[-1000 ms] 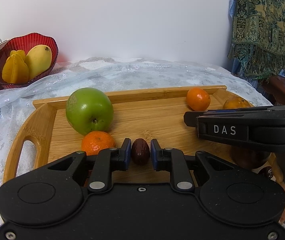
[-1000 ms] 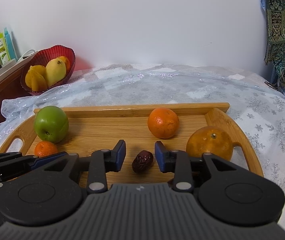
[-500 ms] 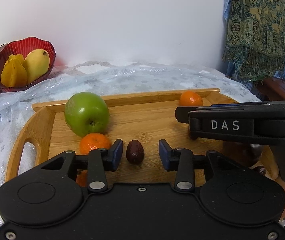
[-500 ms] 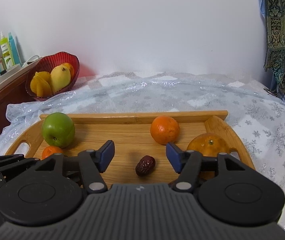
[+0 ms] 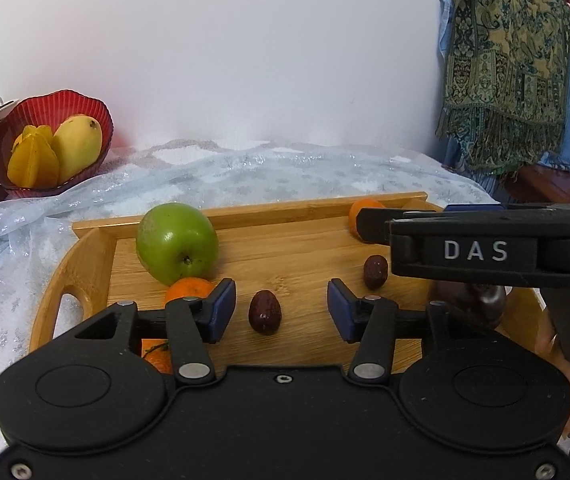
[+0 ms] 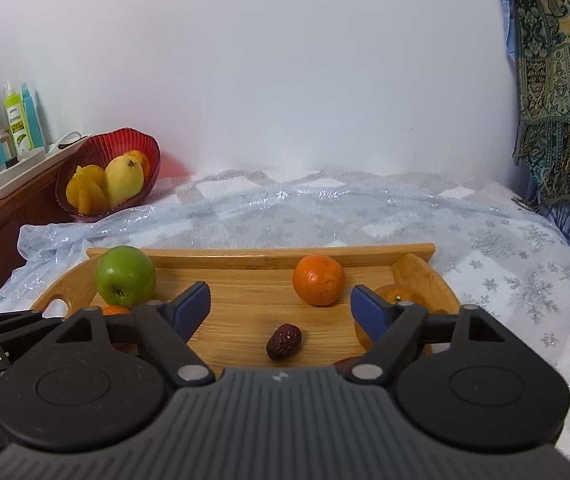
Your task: Organize fruits
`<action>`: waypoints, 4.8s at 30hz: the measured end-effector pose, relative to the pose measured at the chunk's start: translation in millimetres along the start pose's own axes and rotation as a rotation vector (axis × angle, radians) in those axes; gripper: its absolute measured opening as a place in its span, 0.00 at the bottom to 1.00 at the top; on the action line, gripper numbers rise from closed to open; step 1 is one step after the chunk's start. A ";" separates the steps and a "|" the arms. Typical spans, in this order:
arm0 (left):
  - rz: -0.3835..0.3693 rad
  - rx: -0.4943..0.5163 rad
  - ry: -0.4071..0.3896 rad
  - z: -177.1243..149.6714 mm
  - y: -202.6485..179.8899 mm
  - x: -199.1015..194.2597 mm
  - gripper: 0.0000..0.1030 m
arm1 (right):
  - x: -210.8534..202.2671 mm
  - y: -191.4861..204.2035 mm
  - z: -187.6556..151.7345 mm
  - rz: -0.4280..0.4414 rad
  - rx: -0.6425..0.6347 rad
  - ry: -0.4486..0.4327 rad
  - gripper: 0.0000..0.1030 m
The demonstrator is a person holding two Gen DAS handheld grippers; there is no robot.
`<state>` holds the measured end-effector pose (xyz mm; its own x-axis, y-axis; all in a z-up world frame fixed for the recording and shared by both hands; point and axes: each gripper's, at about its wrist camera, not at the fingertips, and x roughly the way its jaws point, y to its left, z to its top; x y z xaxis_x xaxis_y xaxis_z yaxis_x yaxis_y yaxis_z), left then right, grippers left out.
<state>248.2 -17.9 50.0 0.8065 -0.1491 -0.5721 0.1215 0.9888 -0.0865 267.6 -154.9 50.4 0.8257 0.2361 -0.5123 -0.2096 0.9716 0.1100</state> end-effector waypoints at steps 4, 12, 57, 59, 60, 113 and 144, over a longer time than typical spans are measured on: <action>0.008 -0.015 -0.003 -0.9 3.5 -6.2 0.53 | -5.8 -1.1 -0.8 -0.013 -0.002 -0.016 0.88; 0.023 -0.041 -0.021 -3.6 8.8 -19.8 0.73 | -15.5 -5.0 -2.1 -0.032 0.024 -0.054 1.00; 0.116 -0.079 -0.068 -22.0 20.9 -64.9 1.00 | -66.3 -11.3 -47.2 -0.071 0.108 -0.127 1.00; 0.113 -0.081 -0.071 -23.8 20.4 -68.1 1.00 | -69.0 -9.8 -51.0 -0.075 0.101 -0.130 1.00; 0.110 -0.084 -0.072 -24.8 20.6 -69.6 0.99 | -70.3 -9.2 -52.7 -0.077 0.096 -0.133 1.00; 0.141 -0.121 -0.041 -97.4 24.7 -116.6 0.99 | -114.4 8.2 -125.0 -0.116 0.060 -0.104 1.00; 0.175 -0.147 0.073 -115.8 27.4 -97.4 0.99 | -95.6 15.9 -148.7 -0.157 0.043 -0.007 1.00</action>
<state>106.0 23.7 8.9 0.7634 0.0199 -0.6456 -0.1062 0.9898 -0.0951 107.5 -164.5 -25.6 0.8500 0.0813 -0.5204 -0.0554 0.9963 0.0652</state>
